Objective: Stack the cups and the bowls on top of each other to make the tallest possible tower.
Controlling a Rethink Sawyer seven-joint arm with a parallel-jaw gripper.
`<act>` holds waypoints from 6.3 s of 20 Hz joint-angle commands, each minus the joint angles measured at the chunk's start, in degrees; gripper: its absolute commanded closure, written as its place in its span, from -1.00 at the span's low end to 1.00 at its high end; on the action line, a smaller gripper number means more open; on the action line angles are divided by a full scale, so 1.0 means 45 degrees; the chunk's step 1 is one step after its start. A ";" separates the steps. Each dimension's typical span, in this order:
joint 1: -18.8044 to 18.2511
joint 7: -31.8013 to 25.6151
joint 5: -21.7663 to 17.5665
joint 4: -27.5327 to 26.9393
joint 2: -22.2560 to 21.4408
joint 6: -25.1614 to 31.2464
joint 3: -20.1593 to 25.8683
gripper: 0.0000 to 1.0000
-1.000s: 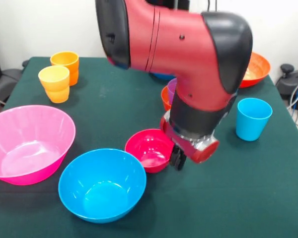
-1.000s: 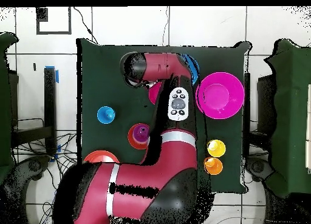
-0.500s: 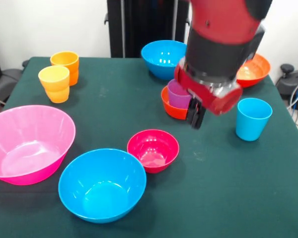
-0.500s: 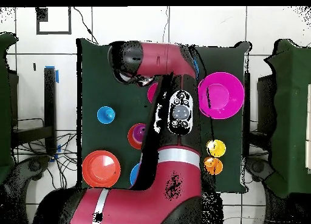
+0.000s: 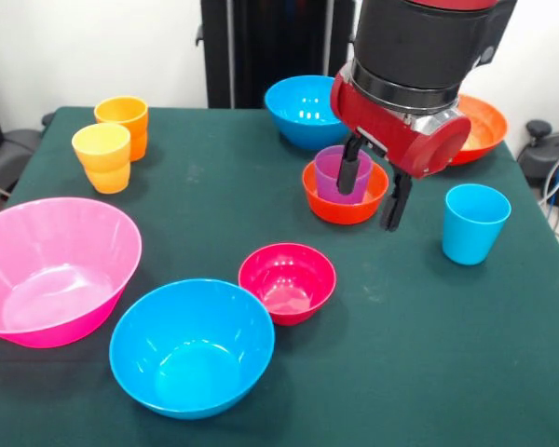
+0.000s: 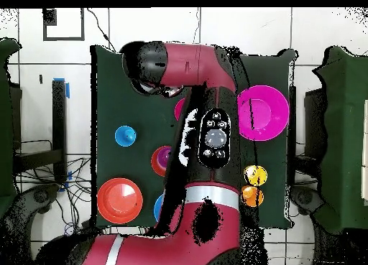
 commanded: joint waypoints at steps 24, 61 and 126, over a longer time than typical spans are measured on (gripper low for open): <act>-0.0164 -0.0150 -0.1014 0.1580 0.3105 -0.4852 0.0040 -1.00; -0.0164 -0.1487 0.0041 0.4120 -0.1760 -0.1701 0.0145 1.00; 0.4771 0.4240 0.1314 0.5135 0.1474 -0.4063 -0.3915 1.00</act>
